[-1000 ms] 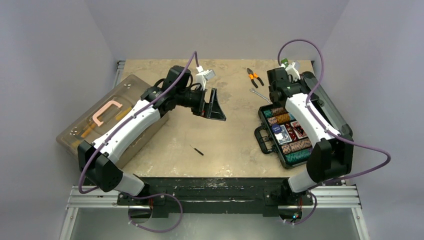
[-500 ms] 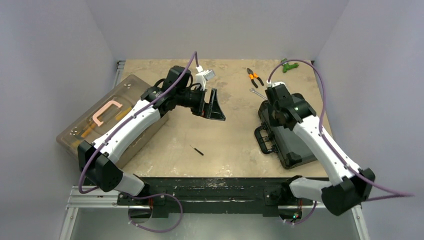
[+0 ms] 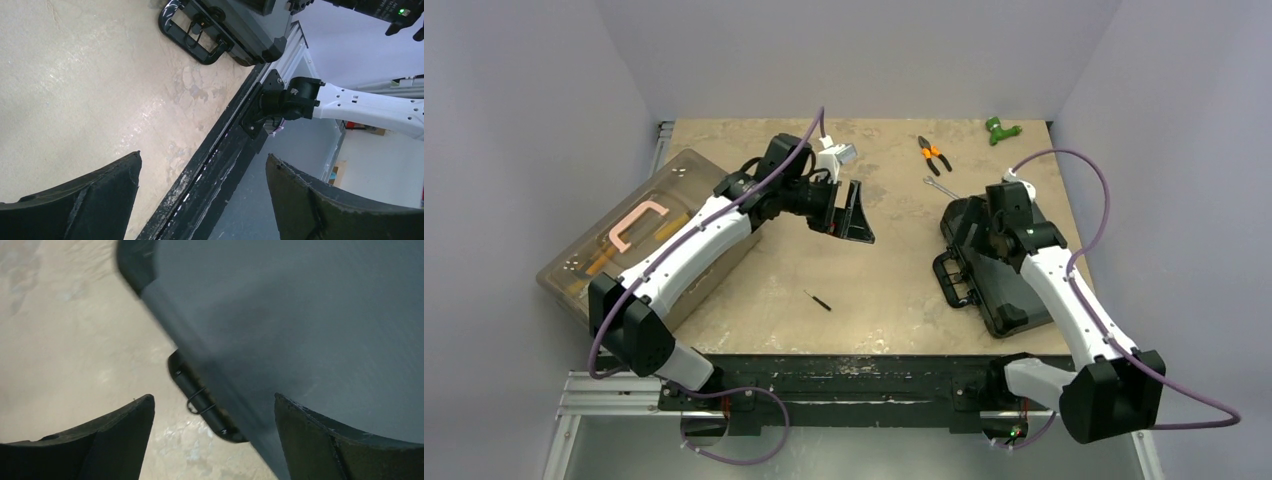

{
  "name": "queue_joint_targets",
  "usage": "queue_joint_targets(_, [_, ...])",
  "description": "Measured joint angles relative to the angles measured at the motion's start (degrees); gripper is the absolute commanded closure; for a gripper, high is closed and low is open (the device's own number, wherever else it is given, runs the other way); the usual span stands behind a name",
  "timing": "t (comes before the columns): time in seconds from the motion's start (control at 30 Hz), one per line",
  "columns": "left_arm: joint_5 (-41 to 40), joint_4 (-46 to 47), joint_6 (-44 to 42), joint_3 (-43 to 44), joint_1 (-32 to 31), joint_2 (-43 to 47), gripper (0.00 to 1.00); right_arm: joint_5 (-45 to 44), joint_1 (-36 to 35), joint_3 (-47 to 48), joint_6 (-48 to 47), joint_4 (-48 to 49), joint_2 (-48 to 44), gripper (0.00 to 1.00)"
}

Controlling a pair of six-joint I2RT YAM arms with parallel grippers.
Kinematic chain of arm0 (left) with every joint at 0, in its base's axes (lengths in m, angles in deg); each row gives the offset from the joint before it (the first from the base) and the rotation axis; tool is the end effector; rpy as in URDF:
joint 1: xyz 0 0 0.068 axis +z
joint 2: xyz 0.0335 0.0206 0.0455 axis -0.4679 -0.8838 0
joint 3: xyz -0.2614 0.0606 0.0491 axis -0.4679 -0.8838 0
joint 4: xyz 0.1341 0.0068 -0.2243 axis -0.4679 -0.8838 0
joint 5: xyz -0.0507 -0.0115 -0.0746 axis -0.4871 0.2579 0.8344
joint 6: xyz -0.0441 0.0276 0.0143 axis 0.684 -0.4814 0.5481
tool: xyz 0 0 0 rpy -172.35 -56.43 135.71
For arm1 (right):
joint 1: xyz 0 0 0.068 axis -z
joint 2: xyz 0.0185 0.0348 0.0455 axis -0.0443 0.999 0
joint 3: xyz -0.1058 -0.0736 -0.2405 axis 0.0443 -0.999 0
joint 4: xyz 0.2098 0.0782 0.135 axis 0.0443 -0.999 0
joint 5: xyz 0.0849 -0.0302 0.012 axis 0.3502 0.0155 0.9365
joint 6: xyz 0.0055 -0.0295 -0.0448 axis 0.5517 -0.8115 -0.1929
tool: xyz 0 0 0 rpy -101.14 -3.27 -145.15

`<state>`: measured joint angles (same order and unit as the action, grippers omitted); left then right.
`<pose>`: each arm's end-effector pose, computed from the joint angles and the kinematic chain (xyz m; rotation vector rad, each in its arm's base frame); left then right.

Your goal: Pack up texas hold em set

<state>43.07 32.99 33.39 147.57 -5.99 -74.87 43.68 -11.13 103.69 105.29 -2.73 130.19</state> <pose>0.2583 -0.1993 0.3531 0.5668 2.3669 -1.2390 0.2232 0.0461 0.2947 0.4271 2.3727 0.0691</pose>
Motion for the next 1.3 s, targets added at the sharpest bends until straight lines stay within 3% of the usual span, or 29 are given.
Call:
queue_joint_targets(0.1, [0.0,0.0,0.0,0.0,-0.1,-1.6,0.12,-1.3,4.3,-3.2,2.5,2.0,0.9,0.68])
queue_joint_targets(0.17, [0.0,0.0,0.0,0.0,-0.6,-3.0,0.14,-2.5,5.5,-4.0,4.1,3.1,0.5,0.88])
queue_joint_targets(0.47, [1.8,3.4,1.8,-0.2,-5.8,-10.8,0.31,-3.6,7.7,-12.2,9.7,12.2,-1.9,0.92])
queue_joint_targets(0.87, [-2.6,22.6,15.3,-1.9,-15.1,-25.0,0.66,-1.4,8.7,-19.6,16.1,26.9,-2.2,0.92])
queue_joint_targets(1.0, [-4.9,26.5,18.2,-0.3,-16.9,-30.1,0.70,-0.8,8.9,-21.4,17.0,30.7,-2.4,0.94])
queue_joint_targets(1.3, [-8.9,39.3,27.8,-0.2,-18.1,-36.7,0.69,-0.8,8.9,-24.1,17.3,34.7,-4.0,0.93])
